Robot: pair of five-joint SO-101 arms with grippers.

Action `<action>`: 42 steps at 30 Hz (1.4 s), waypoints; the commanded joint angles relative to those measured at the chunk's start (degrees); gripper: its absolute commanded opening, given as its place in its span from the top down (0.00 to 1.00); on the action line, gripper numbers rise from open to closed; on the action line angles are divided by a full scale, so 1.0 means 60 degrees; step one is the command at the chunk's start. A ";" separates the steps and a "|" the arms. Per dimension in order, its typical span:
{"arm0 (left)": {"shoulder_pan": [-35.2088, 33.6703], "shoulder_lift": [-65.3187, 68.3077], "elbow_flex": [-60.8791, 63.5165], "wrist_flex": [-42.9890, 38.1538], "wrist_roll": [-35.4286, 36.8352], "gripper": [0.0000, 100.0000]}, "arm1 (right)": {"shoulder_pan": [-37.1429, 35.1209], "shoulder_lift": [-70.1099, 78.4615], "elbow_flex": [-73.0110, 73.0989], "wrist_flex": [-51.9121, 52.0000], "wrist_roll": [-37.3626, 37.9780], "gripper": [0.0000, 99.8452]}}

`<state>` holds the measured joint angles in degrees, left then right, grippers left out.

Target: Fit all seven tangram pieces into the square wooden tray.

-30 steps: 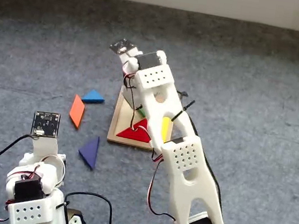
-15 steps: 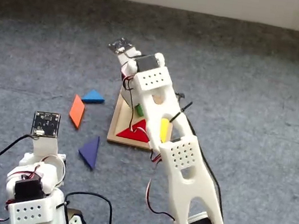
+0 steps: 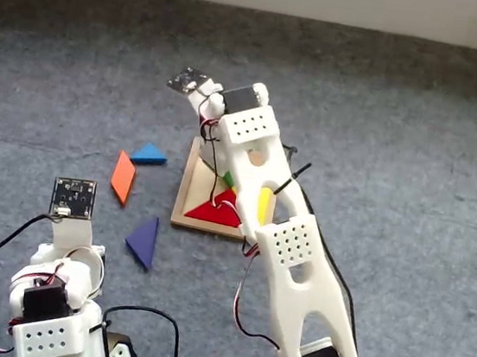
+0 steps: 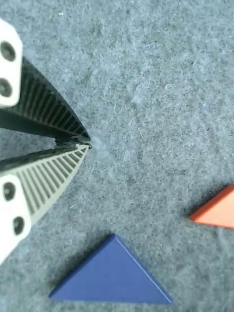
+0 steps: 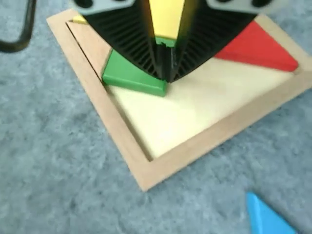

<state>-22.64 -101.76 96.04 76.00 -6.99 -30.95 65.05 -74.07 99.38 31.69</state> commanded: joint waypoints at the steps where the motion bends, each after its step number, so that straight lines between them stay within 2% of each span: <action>1: -0.0081 -0.0432 0.0183 0.0044 0.0059 0.99 | 0.0535 -0.0183 -0.0447 0.0227 0.0366 0.99; 11: -0.0081 -0.0432 0.0183 0.0044 0.0059 0.99 | 0.1077 -0.0198 -0.2396 0.0300 0.0366 0.99; 18: -0.0081 -0.0432 0.0183 0.0044 0.0059 0.99 | 0.1033 -0.0857 -0.2498 0.0315 -0.1289 0.99; 23: -0.0081 -0.0432 0.0183 0.0044 0.0059 0.99 | 0.0725 -0.2264 -0.0623 0.0300 -0.2418 0.99; 31: -0.0081 -0.0432 0.0183 0.0044 0.0059 0.99 | -0.0388 -0.3553 0.1766 0.0256 -0.3341 0.99; 38: -0.0081 -0.0432 0.0183 0.0044 0.0059 0.99 | 0.0007 -0.5048 0.1956 0.0300 -0.4000 0.99; 42: -0.0081 -0.0432 0.0183 0.0044 0.0059 0.99 | 0.0491 -0.7187 0.3714 0.0300 -0.4000 0.99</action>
<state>-22.64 -101.76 96.04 76.00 -6.99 -30.68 34.29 -57.89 100.00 8.31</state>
